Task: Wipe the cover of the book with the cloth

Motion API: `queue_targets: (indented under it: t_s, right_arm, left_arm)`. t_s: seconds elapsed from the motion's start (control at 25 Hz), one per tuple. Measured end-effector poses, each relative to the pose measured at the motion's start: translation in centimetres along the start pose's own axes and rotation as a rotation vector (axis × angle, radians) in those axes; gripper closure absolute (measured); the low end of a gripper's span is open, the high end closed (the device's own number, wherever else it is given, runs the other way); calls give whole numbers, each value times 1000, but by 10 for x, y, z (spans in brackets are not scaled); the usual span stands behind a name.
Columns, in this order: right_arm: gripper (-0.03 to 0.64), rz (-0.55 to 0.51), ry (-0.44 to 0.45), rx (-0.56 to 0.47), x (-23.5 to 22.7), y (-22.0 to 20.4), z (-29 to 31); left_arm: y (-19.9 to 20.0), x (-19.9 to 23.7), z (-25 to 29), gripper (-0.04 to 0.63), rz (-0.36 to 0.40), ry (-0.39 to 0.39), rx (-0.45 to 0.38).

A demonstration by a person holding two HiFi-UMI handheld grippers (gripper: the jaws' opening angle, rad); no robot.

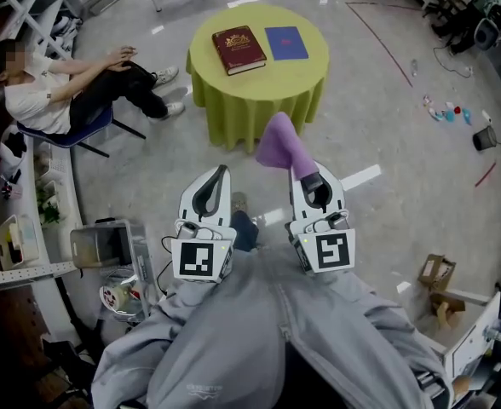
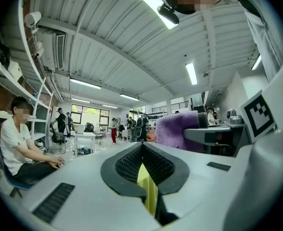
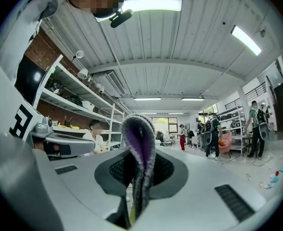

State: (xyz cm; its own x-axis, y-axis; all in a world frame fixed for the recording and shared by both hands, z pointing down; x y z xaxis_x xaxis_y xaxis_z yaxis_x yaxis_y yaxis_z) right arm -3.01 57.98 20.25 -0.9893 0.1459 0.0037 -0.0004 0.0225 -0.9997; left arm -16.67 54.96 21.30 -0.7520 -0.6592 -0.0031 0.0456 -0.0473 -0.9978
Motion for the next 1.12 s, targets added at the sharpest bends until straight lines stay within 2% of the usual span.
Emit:
queue_targets:
  t_s: [0.32, 0.56, 0.8, 1.12]
  right_arm:
    - [557, 5, -18, 22, -23, -13, 131]
    - [557, 10, -42, 33, -42, -18, 208]
    - [557, 7, -75, 44, -54, -23, 256]
    - [557, -11, -104, 51, -58, -23, 283]
  left_arm:
    - [-7, 81, 107, 578, -41, -46, 6]
    - [-5, 126, 178, 578, -42, -85, 17]
    - [-7, 157, 220, 578, -49, -123, 23]
    - [-15, 176, 242, 578, -81, -153, 38]
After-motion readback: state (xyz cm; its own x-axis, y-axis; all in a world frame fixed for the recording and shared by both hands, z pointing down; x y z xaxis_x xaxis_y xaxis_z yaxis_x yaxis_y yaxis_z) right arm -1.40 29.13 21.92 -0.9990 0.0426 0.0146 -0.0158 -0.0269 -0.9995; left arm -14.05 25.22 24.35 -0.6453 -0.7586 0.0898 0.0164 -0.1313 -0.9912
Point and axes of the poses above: the fingertips, and each gripper's own axes: z forward along the fingers, x to its left, y out of its top, the point moved 2 cm from there along -z, backward along the fingers, and after that the axes turned 3 degrees about x, right-handed, at the moved point
